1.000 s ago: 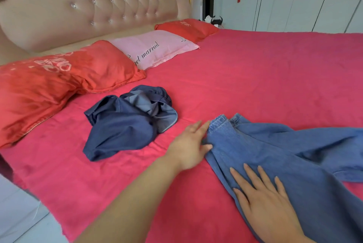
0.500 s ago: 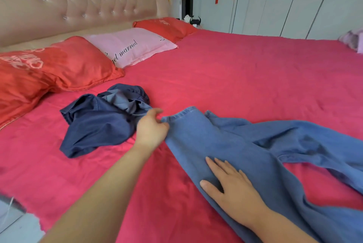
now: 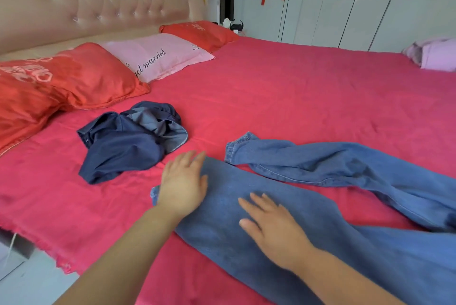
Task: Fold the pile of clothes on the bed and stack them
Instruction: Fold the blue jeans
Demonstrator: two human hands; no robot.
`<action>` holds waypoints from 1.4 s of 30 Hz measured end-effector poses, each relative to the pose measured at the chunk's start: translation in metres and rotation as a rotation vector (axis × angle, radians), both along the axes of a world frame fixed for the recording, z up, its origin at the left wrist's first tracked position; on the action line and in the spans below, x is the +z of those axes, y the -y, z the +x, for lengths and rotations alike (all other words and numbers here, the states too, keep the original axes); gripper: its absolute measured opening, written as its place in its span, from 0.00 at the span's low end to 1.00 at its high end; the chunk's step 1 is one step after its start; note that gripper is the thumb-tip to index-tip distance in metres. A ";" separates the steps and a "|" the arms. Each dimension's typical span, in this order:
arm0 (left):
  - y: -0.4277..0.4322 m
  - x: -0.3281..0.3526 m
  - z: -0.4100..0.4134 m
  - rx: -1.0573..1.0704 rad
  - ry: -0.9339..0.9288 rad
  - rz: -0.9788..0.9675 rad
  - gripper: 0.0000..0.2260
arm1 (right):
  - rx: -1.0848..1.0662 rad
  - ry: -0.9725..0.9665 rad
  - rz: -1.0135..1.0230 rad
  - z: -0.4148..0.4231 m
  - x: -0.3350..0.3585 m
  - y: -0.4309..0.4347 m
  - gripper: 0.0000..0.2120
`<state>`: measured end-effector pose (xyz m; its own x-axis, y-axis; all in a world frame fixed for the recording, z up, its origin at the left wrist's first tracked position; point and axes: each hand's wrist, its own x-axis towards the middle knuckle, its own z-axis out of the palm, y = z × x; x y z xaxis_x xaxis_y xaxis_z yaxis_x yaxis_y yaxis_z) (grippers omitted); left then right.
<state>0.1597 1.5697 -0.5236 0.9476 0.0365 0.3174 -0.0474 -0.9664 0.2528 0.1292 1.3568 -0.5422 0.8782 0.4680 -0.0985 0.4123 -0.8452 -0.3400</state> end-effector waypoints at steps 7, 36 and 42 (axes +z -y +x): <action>0.059 -0.047 0.027 -0.199 -0.468 0.191 0.27 | -0.159 0.040 -0.260 0.034 -0.014 0.041 0.57; 0.033 0.050 0.164 0.200 -0.148 -0.903 0.35 | -0.325 0.139 -0.170 0.098 -0.006 0.118 0.33; 0.028 -0.009 0.128 0.299 -0.347 -0.593 0.35 | -0.406 0.181 -0.318 0.092 -0.003 0.148 0.33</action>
<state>0.2876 1.5414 -0.5323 0.9125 0.3804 -0.1507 0.3731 -0.6228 0.6877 0.2209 1.2091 -0.5457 0.9982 0.0597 -0.0103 0.0597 -0.9982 0.0047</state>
